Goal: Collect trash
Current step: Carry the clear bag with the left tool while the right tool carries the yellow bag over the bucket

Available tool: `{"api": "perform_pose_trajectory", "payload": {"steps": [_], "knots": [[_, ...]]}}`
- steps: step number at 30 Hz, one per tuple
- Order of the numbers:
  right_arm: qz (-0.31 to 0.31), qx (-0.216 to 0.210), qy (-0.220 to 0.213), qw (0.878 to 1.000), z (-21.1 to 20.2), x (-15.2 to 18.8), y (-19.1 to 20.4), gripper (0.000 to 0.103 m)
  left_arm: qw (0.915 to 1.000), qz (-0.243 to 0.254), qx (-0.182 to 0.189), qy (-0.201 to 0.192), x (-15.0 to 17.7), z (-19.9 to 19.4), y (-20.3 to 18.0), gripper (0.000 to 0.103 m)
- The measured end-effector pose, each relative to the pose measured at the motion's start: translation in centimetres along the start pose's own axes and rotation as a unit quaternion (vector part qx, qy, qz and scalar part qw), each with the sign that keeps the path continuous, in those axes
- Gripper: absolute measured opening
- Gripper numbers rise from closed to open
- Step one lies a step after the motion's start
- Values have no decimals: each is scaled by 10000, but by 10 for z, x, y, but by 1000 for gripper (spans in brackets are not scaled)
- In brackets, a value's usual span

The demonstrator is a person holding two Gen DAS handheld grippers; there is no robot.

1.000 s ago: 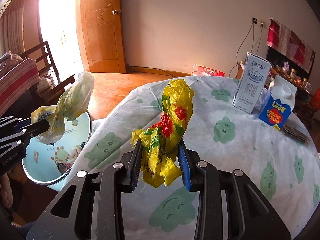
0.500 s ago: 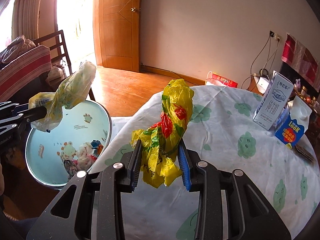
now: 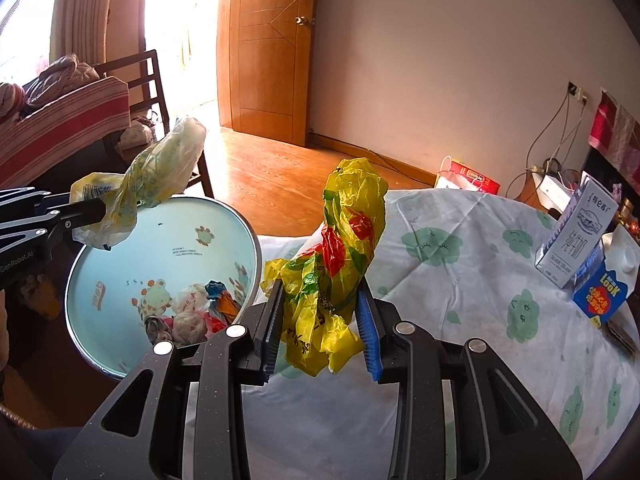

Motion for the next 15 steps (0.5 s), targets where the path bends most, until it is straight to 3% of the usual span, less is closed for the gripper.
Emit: {"api": "perform_pose_trajectory", "payload": {"steps": [15], "knots": [[-302,-211,46,9993,5,-2,21,35,9997,-164,-148,43,3,3,21,19]]}}
Point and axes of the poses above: each gripper's, at about its wrist camera, not at the fingertips, and z roughly the way its jaws point, y to its left, x to its underside, the point moved 10 cm from there along z, roughly the way its jaws point, and after that the axes turned 3 degrees about -x, right-handed, at the moved point
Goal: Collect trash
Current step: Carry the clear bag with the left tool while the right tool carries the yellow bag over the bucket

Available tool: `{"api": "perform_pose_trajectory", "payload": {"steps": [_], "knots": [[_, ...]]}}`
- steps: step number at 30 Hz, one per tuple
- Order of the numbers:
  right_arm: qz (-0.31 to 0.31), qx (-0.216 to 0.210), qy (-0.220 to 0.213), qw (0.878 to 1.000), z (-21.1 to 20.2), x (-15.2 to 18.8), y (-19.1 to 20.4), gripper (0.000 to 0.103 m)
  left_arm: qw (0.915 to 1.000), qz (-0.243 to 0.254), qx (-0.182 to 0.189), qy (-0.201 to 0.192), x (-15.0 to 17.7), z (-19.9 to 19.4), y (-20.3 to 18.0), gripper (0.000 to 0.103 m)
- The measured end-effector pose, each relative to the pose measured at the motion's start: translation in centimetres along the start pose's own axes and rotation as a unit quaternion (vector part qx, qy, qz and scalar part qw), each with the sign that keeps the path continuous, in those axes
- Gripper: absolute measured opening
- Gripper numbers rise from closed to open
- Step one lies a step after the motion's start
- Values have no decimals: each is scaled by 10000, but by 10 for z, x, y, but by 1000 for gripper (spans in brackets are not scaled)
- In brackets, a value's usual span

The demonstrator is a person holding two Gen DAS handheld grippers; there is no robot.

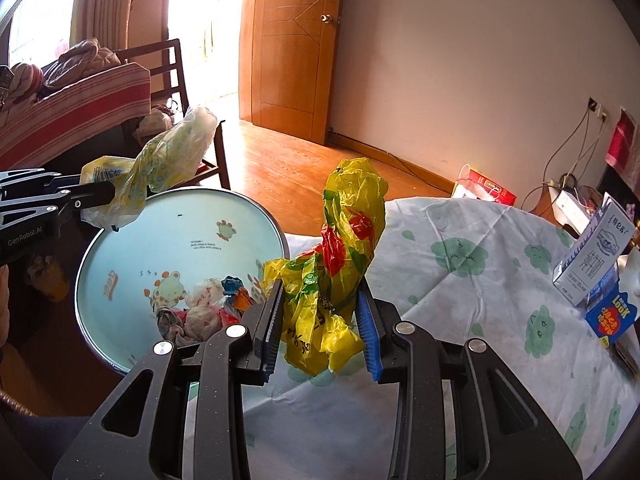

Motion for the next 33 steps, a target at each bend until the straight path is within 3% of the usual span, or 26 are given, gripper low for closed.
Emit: {"api": "perform_pose_trajectory", "payload": {"steps": [28,30,32,33], "knots": [[-206,-105,-81,9997,-2,0,8,35,10000,-6,-44,-2,3,2,1,20],[-296,-203,-122,9993,-4,0,13,35,10000,12,-31,5,4,3,0,28],[-385,-216,-144,9989,-4,-1,15,42,10000,-4,2,-3,5,2,-2,52],[-385,-221,-155,9989,-4,-1,15,48,10000,-21,35,-9,5,1,-3,57]]}}
Point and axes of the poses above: each gripper's, at about its wrist camera, not at the fingertips, and z roughly the way its jaws point, y to its left, x to its underside, the point moved 10 cm from there along z, roughly the way its jaws point, and after that the axes turned 3 degrees about -x, right-handed, at the moved point
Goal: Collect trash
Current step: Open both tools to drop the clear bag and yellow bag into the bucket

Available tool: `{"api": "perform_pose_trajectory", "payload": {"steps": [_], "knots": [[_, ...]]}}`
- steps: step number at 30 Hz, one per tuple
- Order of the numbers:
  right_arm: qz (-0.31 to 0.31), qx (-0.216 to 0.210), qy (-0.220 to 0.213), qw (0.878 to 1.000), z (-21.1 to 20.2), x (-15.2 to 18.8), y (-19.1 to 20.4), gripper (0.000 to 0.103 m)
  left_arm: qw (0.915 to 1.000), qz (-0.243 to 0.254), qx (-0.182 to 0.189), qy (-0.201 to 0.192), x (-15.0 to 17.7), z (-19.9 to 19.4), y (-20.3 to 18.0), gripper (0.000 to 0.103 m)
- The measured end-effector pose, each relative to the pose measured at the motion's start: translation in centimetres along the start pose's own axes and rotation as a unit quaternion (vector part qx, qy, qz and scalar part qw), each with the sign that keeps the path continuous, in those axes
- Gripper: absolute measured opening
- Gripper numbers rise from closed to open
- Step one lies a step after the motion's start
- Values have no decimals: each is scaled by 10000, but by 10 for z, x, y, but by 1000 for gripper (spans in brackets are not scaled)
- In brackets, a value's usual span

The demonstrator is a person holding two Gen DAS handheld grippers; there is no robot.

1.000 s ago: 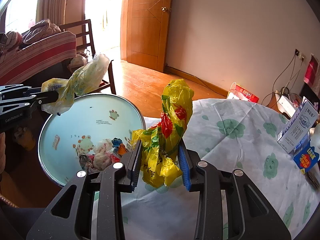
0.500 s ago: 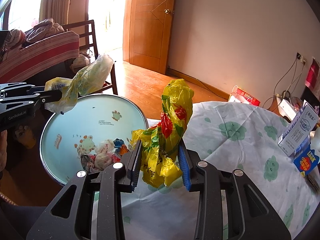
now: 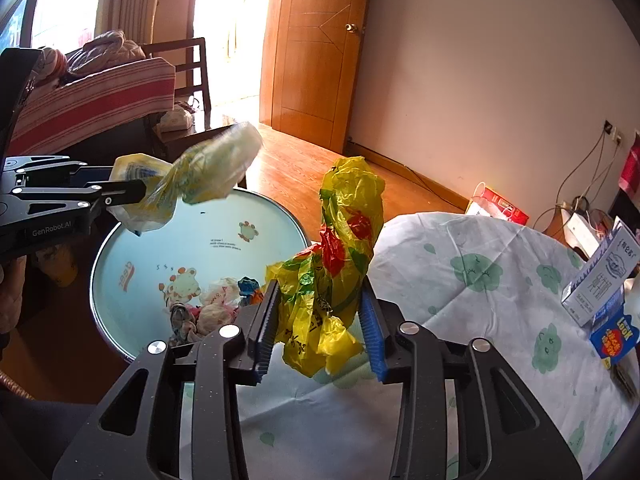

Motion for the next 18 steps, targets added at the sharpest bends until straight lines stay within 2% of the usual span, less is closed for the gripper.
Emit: {"api": "perform_pose_trajectory", "payload": {"steps": [1,3,5,9,11,18], "knots": [[32,-54,-51,10000,-2,-1,-1,64,10000,-6,-2,-13,0,-1,0,61],[80,-96,-115,9999,-4,-1,-2,65,10000,25,8,-15,0,-1,-2,65],[120,-67,-205,9997,-7,-2,-3,65,10000,-15,-26,-59,-2,-3,-1,76],[244,35,-480,9985,-17,-4,-6,70,9999,-78,-62,-129,-5,-7,2,80],[364,106,-618,9974,-22,-4,-10,70,9997,-119,-81,-190,-8,-9,4,87],[684,315,-874,9933,-35,-6,-23,73,9993,-88,-118,-330,-15,-18,3,88]]}}
Point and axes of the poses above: each gripper's, at about its wrist camera, not at the fingertips, and z roughly the way its jaws point, y to its left, x to its underside, the point moved 10 cm from there along z, roughly the way its jaws point, and after that the axes turned 3 degrees about -x, right-handed, at the moved point
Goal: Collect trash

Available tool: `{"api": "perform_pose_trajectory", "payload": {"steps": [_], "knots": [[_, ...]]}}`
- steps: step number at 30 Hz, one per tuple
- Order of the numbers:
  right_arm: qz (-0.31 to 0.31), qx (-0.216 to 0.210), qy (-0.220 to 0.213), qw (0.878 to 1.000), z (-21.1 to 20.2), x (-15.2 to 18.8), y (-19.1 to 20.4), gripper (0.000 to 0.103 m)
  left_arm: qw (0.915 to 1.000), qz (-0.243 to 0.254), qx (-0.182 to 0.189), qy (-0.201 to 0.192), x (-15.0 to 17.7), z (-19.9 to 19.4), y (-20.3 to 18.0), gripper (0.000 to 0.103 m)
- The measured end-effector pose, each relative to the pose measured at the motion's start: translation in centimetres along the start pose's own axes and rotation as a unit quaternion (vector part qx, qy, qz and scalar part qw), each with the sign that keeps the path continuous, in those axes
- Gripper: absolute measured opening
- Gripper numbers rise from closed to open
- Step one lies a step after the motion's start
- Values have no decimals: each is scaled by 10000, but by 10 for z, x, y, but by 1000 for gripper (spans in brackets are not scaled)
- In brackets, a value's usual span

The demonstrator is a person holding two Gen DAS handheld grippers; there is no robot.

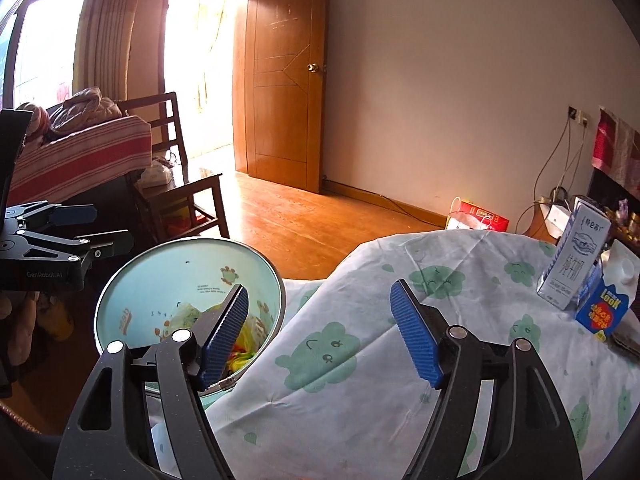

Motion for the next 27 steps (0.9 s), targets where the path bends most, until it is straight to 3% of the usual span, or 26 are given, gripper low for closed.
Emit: {"api": "perform_pose_trajectory", "payload": {"steps": [27], "knots": [[298,376,-423,9979,-21,-6,-26,79,9999,-31,18,-163,-7,-8,0,94]]}}
Point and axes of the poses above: each gripper's, at about its wrist camera, not at the fingertips, and z roughly the way its jaws point, y to its left, x to its underside, the point moved 10 cm from there along z, roughly the way its jaws point, and after that the axes turned 3 degrees about -x, right-handed, at the moved point
